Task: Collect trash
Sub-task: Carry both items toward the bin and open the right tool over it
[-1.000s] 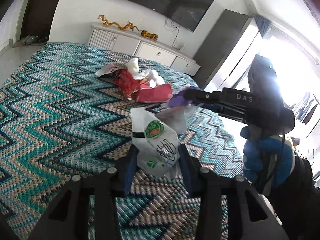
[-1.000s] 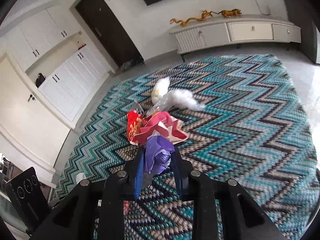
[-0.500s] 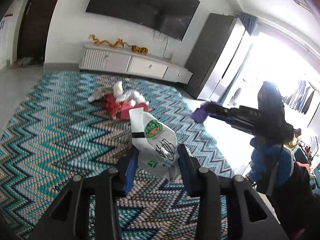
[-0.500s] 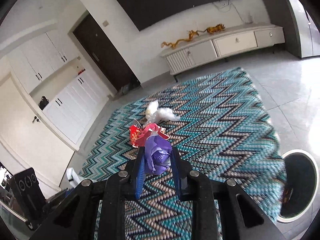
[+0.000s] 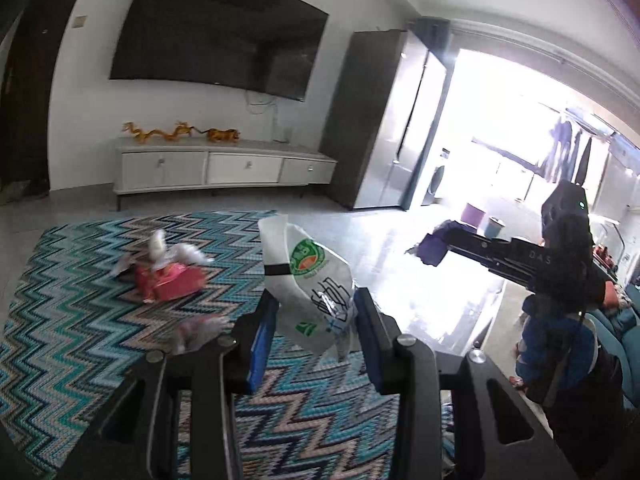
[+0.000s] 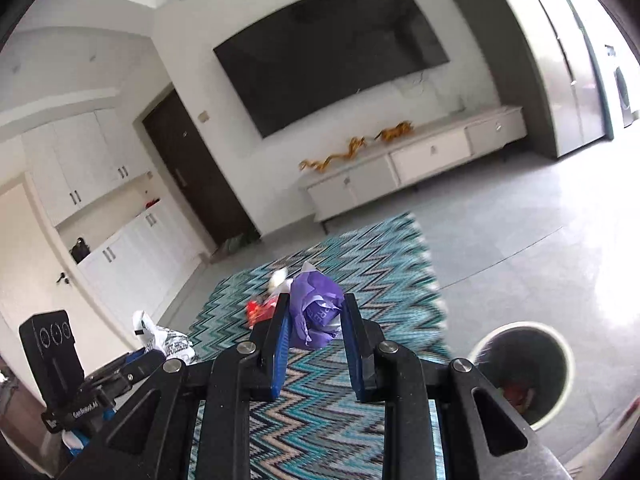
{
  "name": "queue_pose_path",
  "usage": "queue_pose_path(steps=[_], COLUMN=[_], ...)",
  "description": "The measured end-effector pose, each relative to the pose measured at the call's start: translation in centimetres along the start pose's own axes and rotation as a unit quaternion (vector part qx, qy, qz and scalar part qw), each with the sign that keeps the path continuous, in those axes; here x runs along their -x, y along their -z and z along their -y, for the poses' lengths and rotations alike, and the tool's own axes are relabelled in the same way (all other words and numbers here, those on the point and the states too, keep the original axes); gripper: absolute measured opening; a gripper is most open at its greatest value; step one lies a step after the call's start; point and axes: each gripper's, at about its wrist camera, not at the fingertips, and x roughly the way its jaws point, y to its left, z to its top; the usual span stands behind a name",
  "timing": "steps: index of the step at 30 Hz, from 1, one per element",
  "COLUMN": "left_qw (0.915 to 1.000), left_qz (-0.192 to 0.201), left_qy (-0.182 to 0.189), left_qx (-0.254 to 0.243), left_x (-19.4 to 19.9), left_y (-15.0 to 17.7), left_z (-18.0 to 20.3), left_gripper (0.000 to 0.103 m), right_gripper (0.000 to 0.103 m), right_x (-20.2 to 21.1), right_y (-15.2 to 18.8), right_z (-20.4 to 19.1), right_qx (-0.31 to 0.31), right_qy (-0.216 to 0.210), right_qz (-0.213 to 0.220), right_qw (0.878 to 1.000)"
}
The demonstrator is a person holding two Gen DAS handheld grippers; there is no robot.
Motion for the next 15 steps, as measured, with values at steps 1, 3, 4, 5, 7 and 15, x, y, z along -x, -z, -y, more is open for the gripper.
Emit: queue_pose_path(steps=[1, 3, 4, 5, 7, 15], left_qw=[1.0, 0.9999, 0.9997, 0.9995, 0.999, 0.9939], left_qz=[-0.002, -0.006, -0.01, -0.013, -0.022, -0.085], left_qy=[0.006, 0.013, 0.018, 0.023, 0.03, 0.05], left_qx=[-0.004, -0.009, -0.013, -0.016, -0.025, -0.051], left_x=[-0.5, -1.3, -2.0, -2.5, -4.0, -13.1], left_y=[-0.3, -0.8, -1.1, -1.3, -1.9, -2.6], left_z=[0.8, 2.0, 2.8, 3.5, 4.9, 9.7], left_gripper=[0.037, 0.037, 0.037, 0.037, 0.037, 0.037], right_gripper=[0.023, 0.023, 0.023, 0.023, 0.023, 0.023], right_x=[0.8, 2.1, 2.8, 3.4, 4.2, 4.4], right_y=[-0.1, -0.1, 0.0, 0.0, 0.1, 1.1], right_z=[0.4, 1.2, 1.8, 2.5, 3.8, 10.7], right_qx=[0.001, 0.002, 0.0, -0.003, -0.01, -0.056], right_qy=[0.007, 0.022, 0.03, 0.037, 0.053, 0.127], right_qz=[0.007, 0.017, 0.023, 0.027, 0.033, 0.022], right_qw=[1.0, 1.0, 0.999, 0.999, 0.998, 0.99])
